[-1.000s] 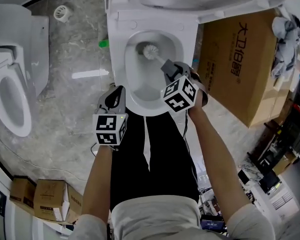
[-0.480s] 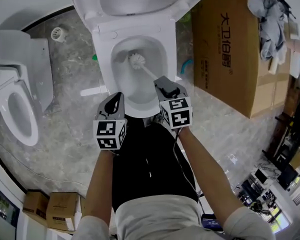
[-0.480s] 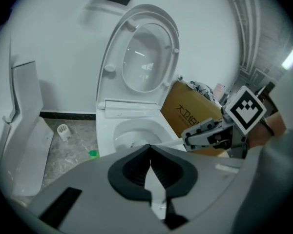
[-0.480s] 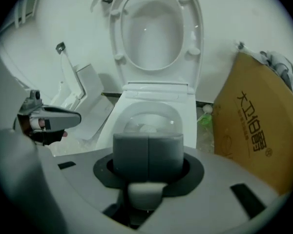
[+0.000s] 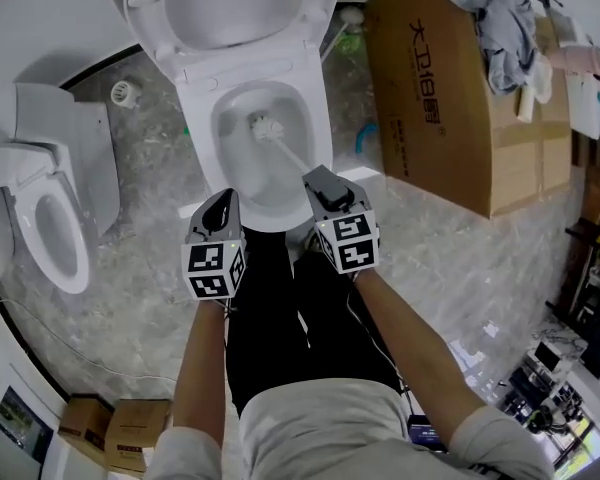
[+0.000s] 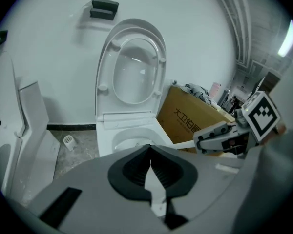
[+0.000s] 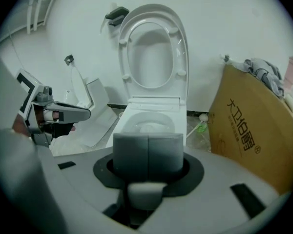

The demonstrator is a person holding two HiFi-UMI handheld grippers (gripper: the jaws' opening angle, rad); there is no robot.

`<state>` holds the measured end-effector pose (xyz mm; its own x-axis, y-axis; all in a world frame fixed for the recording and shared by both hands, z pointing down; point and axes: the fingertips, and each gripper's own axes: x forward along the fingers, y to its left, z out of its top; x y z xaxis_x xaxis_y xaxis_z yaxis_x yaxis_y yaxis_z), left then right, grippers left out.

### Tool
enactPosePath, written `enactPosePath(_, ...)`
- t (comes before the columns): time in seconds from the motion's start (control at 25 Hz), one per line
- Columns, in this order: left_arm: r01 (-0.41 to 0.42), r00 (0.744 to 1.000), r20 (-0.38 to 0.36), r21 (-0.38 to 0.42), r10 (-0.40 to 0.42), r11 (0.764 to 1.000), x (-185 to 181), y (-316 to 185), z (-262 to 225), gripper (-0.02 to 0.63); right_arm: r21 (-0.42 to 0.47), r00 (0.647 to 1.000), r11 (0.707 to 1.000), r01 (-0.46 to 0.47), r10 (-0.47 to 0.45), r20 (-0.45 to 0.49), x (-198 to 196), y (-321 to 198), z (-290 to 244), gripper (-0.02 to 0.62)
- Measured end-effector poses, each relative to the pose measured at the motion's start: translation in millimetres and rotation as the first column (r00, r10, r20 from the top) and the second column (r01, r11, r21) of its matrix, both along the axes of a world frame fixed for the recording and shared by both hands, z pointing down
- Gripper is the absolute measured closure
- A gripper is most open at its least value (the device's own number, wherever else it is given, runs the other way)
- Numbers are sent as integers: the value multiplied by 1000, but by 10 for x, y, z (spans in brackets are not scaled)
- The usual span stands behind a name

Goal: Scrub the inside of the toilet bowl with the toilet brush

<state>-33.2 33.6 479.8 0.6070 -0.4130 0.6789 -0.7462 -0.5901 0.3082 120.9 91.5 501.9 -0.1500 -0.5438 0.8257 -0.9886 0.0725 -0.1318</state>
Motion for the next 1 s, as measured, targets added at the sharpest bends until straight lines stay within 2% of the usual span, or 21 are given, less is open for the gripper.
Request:
enactPosePath(0.2, 29, 1000, -3, 51, -28, 998, 60, 193, -524, 597, 57, 1000, 998, -1, 0, 10, 49, 185, -529, 449)
enactPosePath(0.4, 78, 997, -19, 72, -77, 994, 97, 403, -951, 597, 134, 999, 990, 50, -47, -25, 56, 338, -1050, 449)
enactPosePath(0.72, 168, 985, -50, 135, -163, 976, 98, 676, -1547, 597, 227, 996, 970, 82, -76, -37, 49, 639, -1692, 449)
enactPosePath(1.0, 150, 988, -79, 242, -135, 959, 219, 1056, -2224, 597, 329, 998, 942, 61, -52, -36, 203, 1046, -2283, 449)
